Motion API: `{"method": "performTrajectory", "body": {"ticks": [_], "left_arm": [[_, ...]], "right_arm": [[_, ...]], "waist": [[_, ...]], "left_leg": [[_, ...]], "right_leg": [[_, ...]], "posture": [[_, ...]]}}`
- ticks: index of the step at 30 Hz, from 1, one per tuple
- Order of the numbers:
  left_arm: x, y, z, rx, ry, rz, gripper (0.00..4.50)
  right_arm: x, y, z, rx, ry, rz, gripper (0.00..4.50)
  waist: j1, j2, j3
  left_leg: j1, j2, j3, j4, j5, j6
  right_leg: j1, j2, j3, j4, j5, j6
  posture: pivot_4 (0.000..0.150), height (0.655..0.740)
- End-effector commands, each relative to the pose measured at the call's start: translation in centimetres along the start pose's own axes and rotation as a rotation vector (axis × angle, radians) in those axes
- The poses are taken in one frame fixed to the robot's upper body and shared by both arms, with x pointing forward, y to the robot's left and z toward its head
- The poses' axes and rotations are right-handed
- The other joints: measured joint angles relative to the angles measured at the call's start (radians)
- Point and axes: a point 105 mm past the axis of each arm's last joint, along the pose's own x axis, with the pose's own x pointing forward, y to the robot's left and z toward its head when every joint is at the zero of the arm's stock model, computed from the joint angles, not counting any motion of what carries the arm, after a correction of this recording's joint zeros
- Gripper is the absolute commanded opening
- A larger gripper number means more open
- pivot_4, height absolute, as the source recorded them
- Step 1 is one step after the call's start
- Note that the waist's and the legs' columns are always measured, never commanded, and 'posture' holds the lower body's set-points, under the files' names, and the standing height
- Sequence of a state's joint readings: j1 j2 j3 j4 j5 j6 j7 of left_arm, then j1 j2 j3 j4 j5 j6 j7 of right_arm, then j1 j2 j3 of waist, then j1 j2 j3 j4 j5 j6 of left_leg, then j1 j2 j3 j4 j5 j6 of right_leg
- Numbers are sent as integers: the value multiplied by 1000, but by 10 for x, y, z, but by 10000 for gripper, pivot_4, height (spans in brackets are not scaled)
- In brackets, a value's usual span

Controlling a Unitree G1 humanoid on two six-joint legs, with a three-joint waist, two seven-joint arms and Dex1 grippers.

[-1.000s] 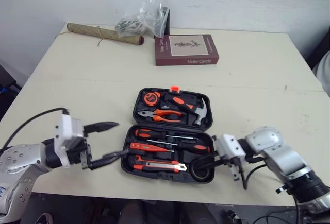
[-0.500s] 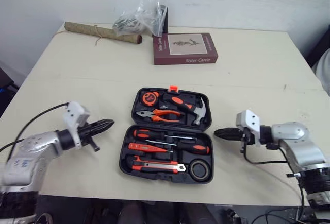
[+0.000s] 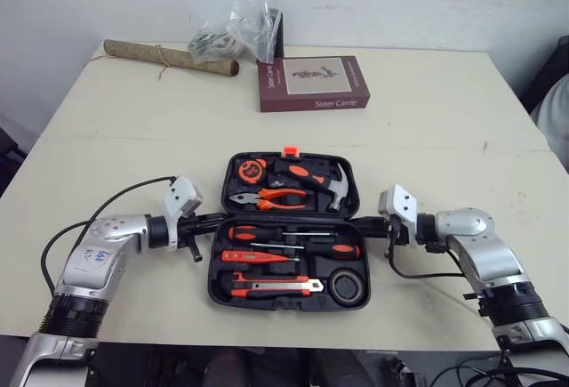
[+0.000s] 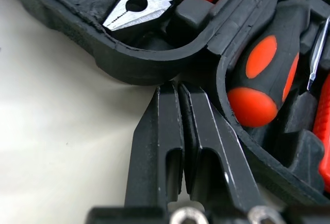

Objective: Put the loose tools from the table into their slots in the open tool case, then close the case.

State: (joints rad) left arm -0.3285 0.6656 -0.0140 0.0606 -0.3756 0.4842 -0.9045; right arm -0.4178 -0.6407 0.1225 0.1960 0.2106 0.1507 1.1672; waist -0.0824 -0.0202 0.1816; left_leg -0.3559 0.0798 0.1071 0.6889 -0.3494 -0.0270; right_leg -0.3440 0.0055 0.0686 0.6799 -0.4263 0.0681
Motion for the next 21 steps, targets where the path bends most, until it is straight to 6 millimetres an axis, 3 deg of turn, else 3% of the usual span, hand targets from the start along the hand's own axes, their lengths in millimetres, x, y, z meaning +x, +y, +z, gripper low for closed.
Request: {"method": "performTrajectory", "body": {"ticks": [1,9,12,15,16,19,21], "left_arm": [[8,7,15,56,-39,37,806],[14,18,15,81,-31,59,806],[8,21,11,87,-14,68,806],[-16,29,9,50,-29,123,806],[-29,33,6,35,-20,153,214],[-71,51,7,34,27,328,8134],[-83,52,16,10,27,368,17273]], "right_arm": [[5,-6,16,-56,-32,-15,0],[6,-17,17,-87,-6,-41,0],[5,-17,14,-103,15,-33,0],[-10,-33,9,-155,66,-148,0],[-18,-38,10,-126,67,-177,3172],[-42,-44,34,63,-24,-195,14377],[-51,-43,46,173,-49,-192,24918]], "waist": [[1,0,0],[1,0,0],[1,0,0],[-5,0,0],[-7,0,0],[-3,1,1],[0,1,1]], "left_leg": [[0,0,0,0,0,0],[0,0,0,1,0,0],[0,0,0,2,0,0],[0,0,0,2,0,0],[0,0,0,2,0,0],[0,0,1,0,0,0],[-2,0,0,0,0,0]], "right_leg": [[0,0,0,0,0,0],[0,0,0,2,0,0],[0,0,0,2,0,0],[0,0,0,2,0,0],[-1,0,0,2,0,0],[-2,-1,-1,3,0,0],[-4,-1,-1,3,0,0]], "posture": [[1500,7400],[1500,7400],[1500,7400],[1500,7400],[1500,7400],[1500,7400],[1500,7400]]}}
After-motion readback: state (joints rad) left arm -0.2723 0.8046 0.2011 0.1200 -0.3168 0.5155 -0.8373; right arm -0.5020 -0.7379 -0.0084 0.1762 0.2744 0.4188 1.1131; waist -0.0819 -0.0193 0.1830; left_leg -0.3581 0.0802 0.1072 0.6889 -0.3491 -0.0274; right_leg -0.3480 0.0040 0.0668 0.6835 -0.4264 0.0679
